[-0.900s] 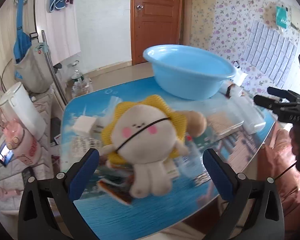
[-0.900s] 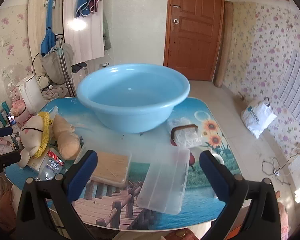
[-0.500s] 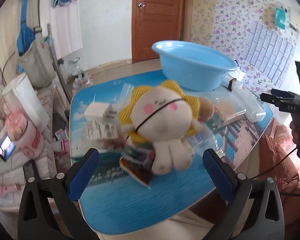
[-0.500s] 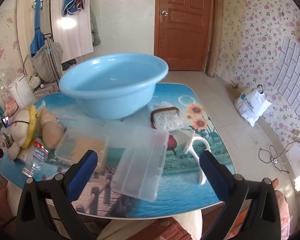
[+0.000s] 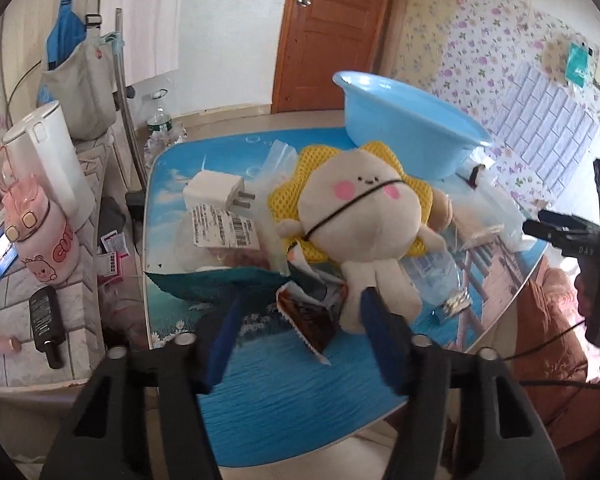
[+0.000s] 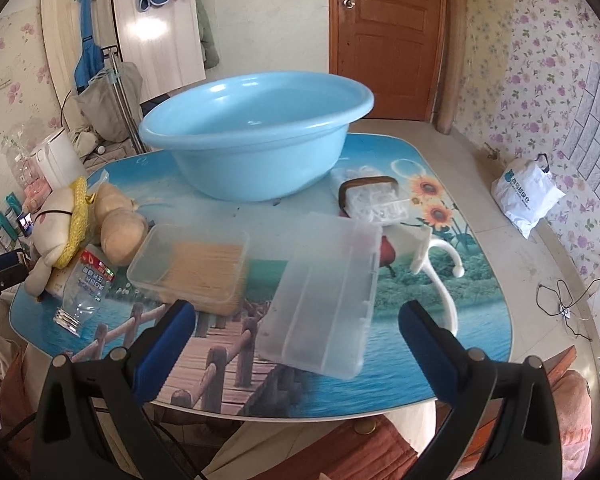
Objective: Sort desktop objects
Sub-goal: 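Move left gripper to the snack wrapper while right gripper approaches the clear plastic case, then close left gripper on the snack wrapper while right gripper grasps the clear case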
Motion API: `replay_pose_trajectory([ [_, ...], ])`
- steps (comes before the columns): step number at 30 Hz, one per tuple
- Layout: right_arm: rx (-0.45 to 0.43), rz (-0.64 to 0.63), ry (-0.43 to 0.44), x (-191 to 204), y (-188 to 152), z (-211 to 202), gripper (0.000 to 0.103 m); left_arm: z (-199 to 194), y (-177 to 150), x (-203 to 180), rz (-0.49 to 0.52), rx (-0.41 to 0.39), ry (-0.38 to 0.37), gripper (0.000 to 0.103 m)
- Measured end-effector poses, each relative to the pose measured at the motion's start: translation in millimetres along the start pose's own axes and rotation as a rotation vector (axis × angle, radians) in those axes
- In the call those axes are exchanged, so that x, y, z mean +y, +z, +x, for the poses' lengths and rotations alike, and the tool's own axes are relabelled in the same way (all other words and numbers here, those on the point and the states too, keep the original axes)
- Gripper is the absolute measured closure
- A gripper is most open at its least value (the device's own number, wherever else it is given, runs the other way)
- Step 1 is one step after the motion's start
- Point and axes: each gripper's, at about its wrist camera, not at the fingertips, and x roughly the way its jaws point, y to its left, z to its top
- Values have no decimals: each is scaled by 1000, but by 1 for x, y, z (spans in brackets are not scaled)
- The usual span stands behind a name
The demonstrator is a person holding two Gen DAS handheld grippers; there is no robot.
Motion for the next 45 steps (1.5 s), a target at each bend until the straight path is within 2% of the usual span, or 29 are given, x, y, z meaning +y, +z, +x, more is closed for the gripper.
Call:
replay_pose_trajectory([
  [2,3,1,-3,1,0,1,0,2,-2,-1,16,9,-12,73],
  [7,15,9,-2,1,2,4,0,2,-3,-5,54,1,-22,78],
  [9,23,14,-9,0,2,8,0,1,-3,-4,49,-3,-28,83],
  [13,50,35,0,-1,1,16,0,-4,-4,-9,74,0,-45,85],
  [17,71,19,-27,4,-1,24,0,-5,-8,-15,102,17,-53,85],
  [18,74,17,-28,4,-2,25,4,-6,-10,-15,101,18,-53,85],
  [20,87,22,-15,1,-5,28,18,-8,-12,-12,90,19,-55,85],
  [21,93,29,-3,-1,-5,28,31,-9,-13,-11,86,19,-59,84],
  [22,97,41,16,-3,-6,28,35,-10,-14,-10,80,20,-60,84],
  [26,95,54,20,-8,-7,26,35,-9,-15,-9,74,20,-52,79],
  [30,97,40,13,-9,-7,25,35,4,-15,-11,84,45,-15,61],
  [33,109,29,28,-10,-6,23,35,16,-16,-10,70,60,-14,56],
  [37,102,9,2,-11,-5,23,33,20,-14,-17,104,52,4,58],
  [38,98,6,-7,-10,-4,23,31,20,-15,-19,109,53,-6,77],
  [40,88,0,-14,-8,-3,22,25,17,-15,-22,123,50,-17,79],
  [45,89,-16,-29,-4,-2,27,25,7,-17,-25,135,38,-13,80],
])
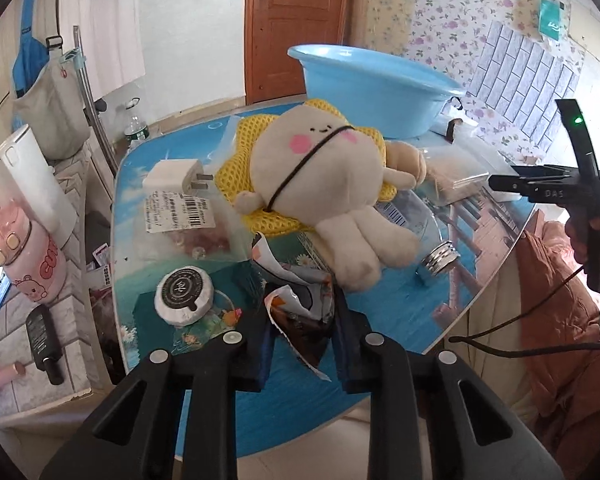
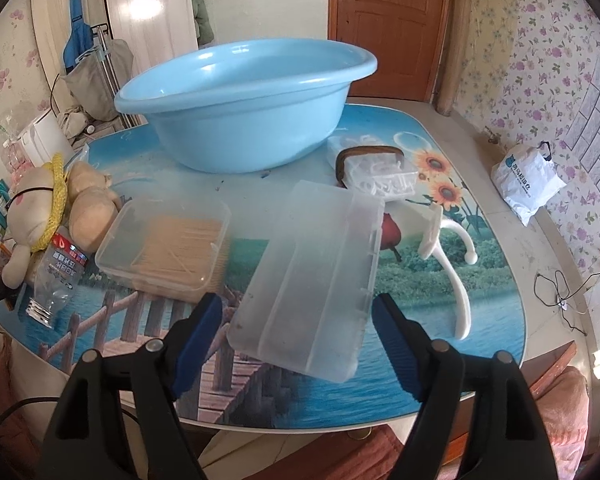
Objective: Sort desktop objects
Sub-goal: 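Close left gripper on the snack wrapper while right gripper grasps the clear case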
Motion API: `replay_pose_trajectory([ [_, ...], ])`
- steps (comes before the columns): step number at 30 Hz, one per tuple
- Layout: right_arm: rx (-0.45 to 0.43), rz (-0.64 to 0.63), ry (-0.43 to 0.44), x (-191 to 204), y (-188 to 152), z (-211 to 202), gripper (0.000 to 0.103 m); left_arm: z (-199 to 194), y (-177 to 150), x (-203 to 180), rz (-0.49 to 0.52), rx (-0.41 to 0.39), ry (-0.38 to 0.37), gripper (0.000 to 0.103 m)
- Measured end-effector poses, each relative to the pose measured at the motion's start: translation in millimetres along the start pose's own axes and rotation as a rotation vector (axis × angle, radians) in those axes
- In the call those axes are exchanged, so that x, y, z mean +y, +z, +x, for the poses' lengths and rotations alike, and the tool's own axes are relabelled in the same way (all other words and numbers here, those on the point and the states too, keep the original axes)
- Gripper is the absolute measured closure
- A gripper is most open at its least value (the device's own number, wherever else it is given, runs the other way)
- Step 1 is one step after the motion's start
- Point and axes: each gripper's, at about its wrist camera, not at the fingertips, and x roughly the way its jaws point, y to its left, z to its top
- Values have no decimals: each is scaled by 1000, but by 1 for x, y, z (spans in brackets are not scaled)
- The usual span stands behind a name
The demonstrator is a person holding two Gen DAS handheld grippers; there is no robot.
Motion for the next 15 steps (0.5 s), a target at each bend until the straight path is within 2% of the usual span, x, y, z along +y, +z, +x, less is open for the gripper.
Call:
replay_pose_trajectory([
  [4,-1,-17,-42,2,2,9,19,-11,3,7,-22,-23,11,80],
  [7,3,-13,-29,1,2,12,19,-20,7,13,-40,-49,22,80],
  [8,0,-3,-21,-1,2,12,20,-22,8,14,-43,-55,22,80],
  [9,-3,7,-10,-3,2,10,29,-25,10,16,-48,-63,22,80],
  [10,-3,9,-1,-5,2,8,33,-27,12,16,-54,-69,16,80],
  [15,-28,-6,5,-11,6,-11,38,-37,25,14,-56,-97,-15,80],
])
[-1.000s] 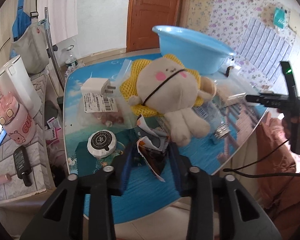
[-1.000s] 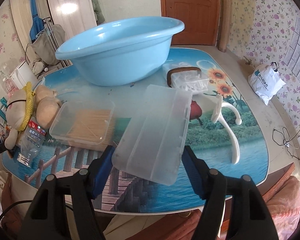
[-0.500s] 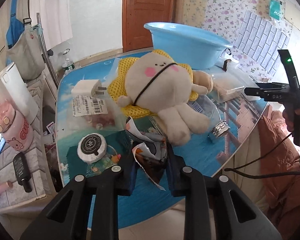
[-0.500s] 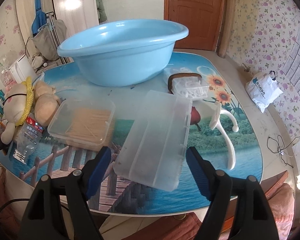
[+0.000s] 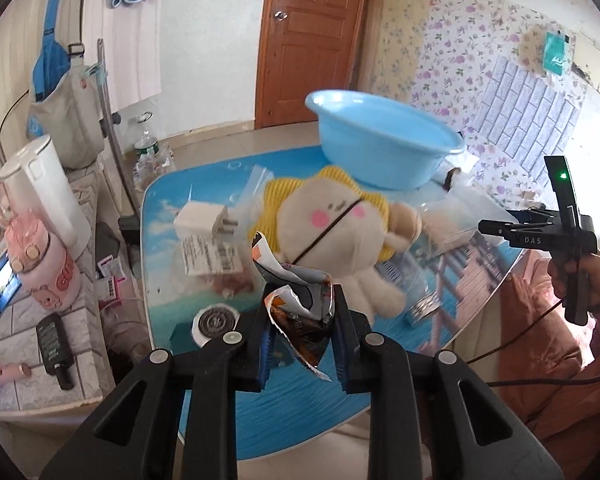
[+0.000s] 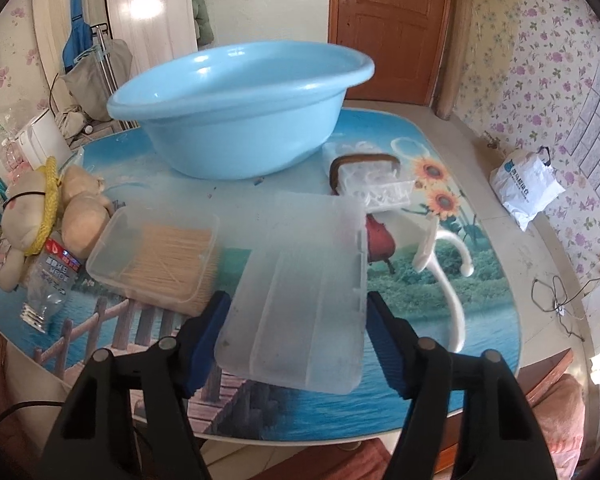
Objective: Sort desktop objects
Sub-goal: 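Close left gripper on the snack wrapper while right gripper grasps the clear case, then carry both items over the blue basin and open both grippers to drop them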
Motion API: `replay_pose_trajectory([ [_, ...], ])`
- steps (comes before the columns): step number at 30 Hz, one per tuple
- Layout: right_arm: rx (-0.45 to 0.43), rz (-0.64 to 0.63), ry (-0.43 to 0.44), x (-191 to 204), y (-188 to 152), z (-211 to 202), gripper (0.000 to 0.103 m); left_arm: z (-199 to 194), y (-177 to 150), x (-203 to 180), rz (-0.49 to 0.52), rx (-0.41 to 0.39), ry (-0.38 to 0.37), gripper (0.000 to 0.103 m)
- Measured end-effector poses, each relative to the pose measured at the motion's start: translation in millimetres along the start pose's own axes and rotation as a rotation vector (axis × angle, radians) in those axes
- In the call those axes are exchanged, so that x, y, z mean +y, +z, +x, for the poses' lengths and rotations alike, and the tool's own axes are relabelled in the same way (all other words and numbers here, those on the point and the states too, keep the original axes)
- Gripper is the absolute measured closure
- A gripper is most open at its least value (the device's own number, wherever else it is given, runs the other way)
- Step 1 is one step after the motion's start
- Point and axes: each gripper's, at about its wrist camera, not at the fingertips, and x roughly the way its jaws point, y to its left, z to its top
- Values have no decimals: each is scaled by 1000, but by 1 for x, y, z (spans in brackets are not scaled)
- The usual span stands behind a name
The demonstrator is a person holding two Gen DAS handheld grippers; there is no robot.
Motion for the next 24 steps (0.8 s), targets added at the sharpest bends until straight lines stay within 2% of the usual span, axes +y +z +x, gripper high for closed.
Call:
replay_pose_trajectory([
  [1,-8,5,3,-2,2,-5,42,-2,5,-2,5,-4,-8,80],
  [9,-52,32,45,-14,7,-35,43,0,29,-17,28,-35,-53,80],
  [16,-159,33,23,-25,24,-74,43,14,51,-41,79,-11,-67,80],
  [19,-215,49,27,-31,37,-87,43,19,63,-49,80,-15,-99,80],
  [24,-269,44,53,-30,57,-90,43,30,87,-64,92,-31,-134,80],
])
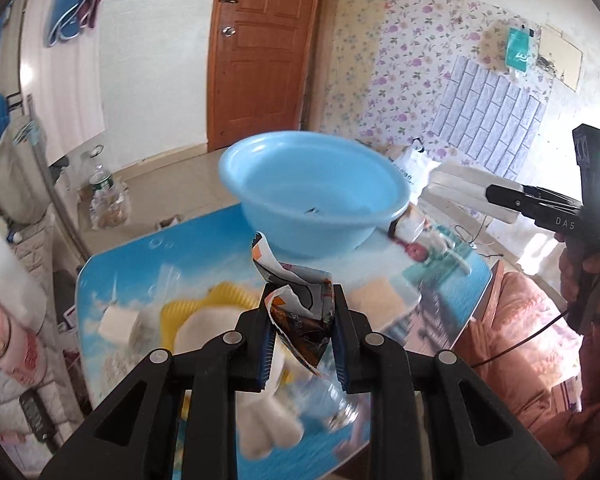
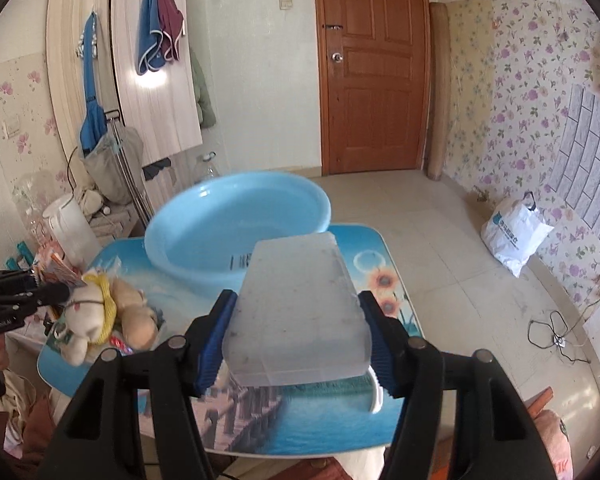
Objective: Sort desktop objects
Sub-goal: 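Carry both items over the blue basin and open both grippers to drop them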
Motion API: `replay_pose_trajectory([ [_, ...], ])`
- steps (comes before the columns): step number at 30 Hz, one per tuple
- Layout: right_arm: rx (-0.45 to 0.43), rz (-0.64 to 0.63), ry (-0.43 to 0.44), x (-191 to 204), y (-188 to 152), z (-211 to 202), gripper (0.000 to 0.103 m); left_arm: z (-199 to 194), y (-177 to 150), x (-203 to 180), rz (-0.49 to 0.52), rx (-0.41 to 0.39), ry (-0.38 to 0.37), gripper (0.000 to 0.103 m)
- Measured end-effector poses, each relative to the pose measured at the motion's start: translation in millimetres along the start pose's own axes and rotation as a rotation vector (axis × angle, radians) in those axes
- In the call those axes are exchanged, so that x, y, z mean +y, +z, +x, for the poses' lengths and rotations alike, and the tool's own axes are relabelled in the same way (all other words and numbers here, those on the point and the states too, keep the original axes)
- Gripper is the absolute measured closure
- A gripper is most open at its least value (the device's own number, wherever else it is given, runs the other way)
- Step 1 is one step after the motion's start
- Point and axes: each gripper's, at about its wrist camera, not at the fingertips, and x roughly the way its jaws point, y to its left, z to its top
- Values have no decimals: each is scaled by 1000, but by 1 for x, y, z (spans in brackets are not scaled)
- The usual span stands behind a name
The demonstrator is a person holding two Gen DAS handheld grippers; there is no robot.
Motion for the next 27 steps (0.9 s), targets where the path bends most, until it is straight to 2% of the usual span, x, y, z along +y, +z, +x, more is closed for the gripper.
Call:
replay_pose_trajectory([
  [4,-17,-14,52,12,14,12,43,18,24,-9,10,-8,-34,80],
  [10,20,-22,107,25,24,48,43,55,58,-9,7,-1,-66,80],
  [21,89,-49,104,27,38,103,43,112,91,-9,66,10,-128,79],
  [25,109,-34,88,25,40,121,43,135,91,-12,117,51,-88,79],
  [27,115,-16,98,24,39,126,43,139,91,-11,121,53,-80,72],
])
